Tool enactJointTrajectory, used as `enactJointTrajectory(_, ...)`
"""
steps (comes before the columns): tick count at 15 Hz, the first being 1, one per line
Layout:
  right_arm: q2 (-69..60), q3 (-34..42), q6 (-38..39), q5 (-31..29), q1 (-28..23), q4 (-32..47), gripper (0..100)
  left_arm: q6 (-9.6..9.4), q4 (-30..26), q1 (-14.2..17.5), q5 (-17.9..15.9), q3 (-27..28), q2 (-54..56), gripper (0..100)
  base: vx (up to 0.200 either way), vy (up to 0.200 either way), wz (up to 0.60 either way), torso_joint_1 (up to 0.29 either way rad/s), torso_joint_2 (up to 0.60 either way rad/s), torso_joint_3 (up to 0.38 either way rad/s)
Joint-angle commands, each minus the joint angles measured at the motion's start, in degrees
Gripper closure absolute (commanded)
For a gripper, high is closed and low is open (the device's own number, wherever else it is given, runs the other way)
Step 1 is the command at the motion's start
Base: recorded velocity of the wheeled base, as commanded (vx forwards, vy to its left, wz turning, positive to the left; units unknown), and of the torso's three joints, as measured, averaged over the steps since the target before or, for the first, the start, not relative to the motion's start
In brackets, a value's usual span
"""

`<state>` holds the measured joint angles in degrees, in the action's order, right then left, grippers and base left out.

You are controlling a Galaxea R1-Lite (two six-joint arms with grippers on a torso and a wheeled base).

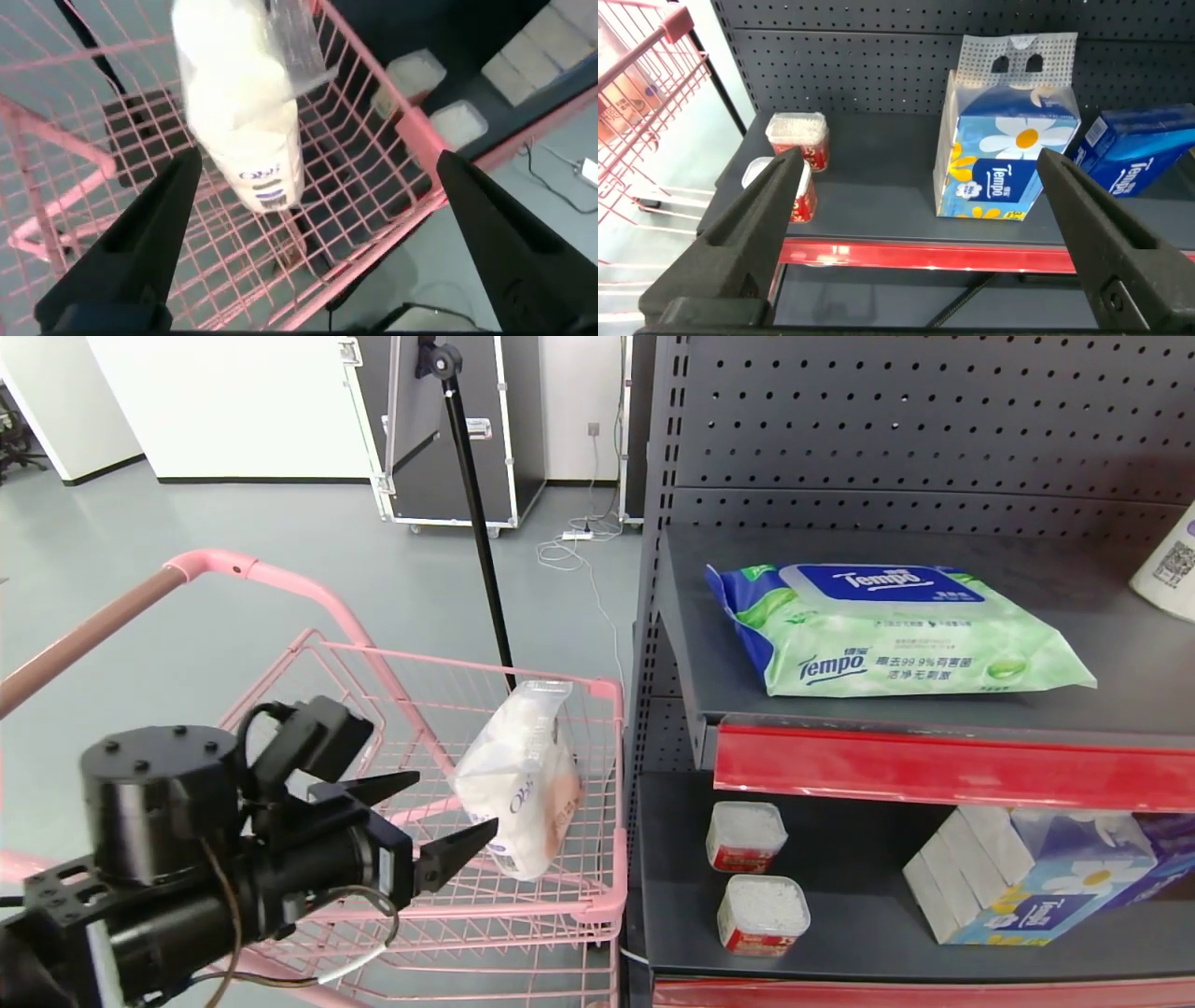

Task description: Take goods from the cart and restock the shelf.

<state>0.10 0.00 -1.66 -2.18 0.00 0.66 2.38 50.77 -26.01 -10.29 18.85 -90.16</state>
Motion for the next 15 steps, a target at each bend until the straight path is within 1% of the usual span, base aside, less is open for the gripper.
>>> enactJointTrajectory(1,0.0,0.0,0.0,0.0,0.0,0.0,0,0.08,0.9,-1.1,0.3,-0.3,-9.1,0,0.000,0.000,0.00,0.000,0.00,0.000)
enactJointTrajectory(5,0.0,0.0,0.0,0.0,0.0,0.0,0,0.00,1.9,-1.1,0.3,0.9,-12.8,0,0.000,0.000,0.00,0.000,0.00,0.000)
enactJointTrajectory(6,0.0,0.0,0.0,0.0,0.0,0.0,0,0.00,3.0,-1.1,0.6,1.3,-13.8,0,0.000,0.000,0.00,0.000,0.00,0.000)
enactJointTrajectory(7,0.0,0.0,0.0,0.0,0.0,0.0,0,0.00,4.9,-1.1,1.9,1.4,-15.5,0,0.000,0.000,0.00,0.000,0.00,0.000)
enactJointTrajectory(9,0.0,0.0,0.0,0.0,0.0,0.0,0,0.00,8.4,-1.1,3.2,2.0,-18.6,0,0.000,0.000,0.00,0.000,0.00,0.000)
enactJointTrajectory(10,0.0,0.0,0.0,0.0,0.0,0.0,0,-0.09,9.2,-1.1,3.3,2.3,-19.8,0,0.000,0.000,0.00,0.000,0.00,0.000)
enactJointTrajectory(15,0.0,0.0,0.0,0.0,0.0,0.0,0,0.08,9.6,-1.0,5.1,6.6,-24.0,0,0.000,0.000,0.00,0.000,0.00,0.000)
